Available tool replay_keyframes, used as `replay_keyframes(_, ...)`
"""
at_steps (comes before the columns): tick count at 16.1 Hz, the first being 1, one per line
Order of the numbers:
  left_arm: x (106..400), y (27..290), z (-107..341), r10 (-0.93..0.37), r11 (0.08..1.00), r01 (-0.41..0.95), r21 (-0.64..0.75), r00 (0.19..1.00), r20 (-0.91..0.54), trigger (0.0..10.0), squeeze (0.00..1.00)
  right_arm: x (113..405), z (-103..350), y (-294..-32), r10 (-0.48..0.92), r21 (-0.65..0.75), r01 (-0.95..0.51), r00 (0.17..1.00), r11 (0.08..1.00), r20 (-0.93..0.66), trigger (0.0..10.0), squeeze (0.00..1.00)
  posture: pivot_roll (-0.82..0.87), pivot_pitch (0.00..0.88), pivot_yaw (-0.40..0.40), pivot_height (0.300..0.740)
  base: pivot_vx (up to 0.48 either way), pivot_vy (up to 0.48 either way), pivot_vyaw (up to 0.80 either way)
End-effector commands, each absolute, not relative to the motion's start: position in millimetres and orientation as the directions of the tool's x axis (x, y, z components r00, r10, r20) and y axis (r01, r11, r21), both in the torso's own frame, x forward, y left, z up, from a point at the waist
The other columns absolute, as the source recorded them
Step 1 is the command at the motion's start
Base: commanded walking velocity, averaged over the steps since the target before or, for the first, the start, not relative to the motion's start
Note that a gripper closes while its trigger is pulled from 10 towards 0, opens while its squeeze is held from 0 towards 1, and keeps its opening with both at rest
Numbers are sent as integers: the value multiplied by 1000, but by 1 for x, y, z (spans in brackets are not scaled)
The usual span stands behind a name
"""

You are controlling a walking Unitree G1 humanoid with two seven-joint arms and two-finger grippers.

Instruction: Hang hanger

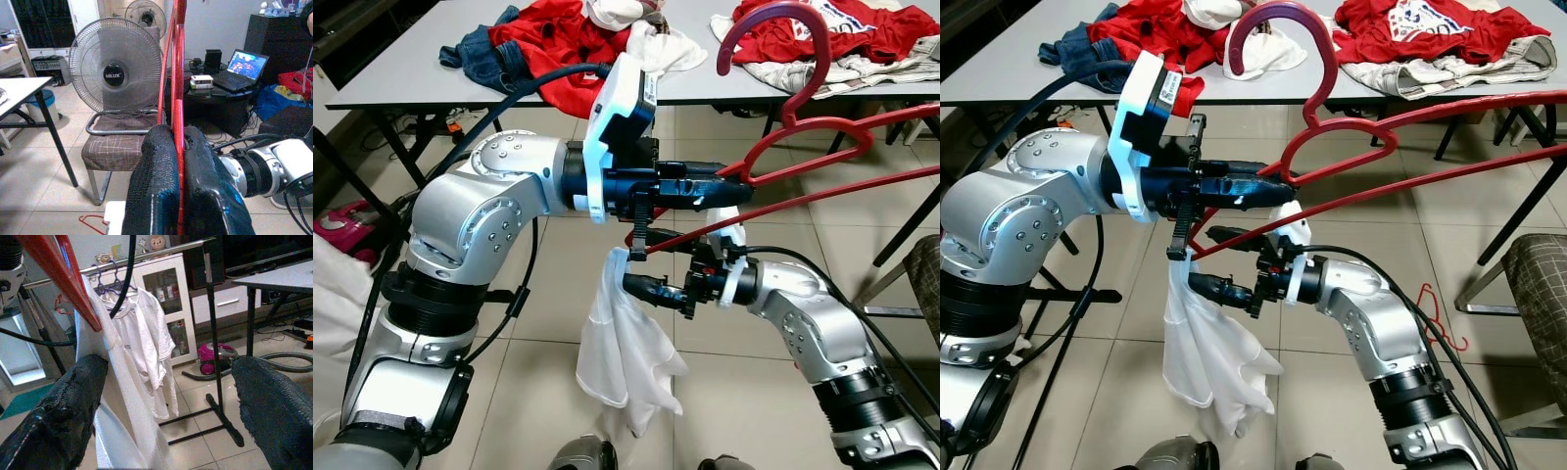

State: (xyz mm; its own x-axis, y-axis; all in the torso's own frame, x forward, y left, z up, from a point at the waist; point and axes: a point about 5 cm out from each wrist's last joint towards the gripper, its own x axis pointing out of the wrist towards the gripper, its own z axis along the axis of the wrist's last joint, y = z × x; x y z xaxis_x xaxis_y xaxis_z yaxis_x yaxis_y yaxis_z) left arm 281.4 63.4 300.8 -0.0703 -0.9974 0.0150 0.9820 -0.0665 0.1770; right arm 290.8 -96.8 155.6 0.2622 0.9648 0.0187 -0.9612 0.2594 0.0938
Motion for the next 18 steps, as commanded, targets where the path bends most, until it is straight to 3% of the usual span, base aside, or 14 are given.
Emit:
replay_keyframes(1,274,63,312,-994,-92,973,213,-102,40,10000,0,296,151,-89,958,102,-952,285,288,-43,10000,0,91,106,75,740,0,0,0)
replay_keyframes(7,269,62,322,-990,-108,966,234,-126,64,10000,0,304,128,-88,911,155,-905,365,396,-191,10000,0,92,108,75,740,0,0,0)
replay_keyframes(13,269,62,332,-988,-97,963,253,-123,91,10000,0,289,94,-89,889,218,-904,274,368,-366,10000,0,91,106,74,740,0,0,0)
replay_keyframes(18,271,68,335,-990,-73,962,264,-101,95,10000,0,280,54,-109,790,271,-829,289,489,-541,10000,0,96,103,76,740,0,0,0)
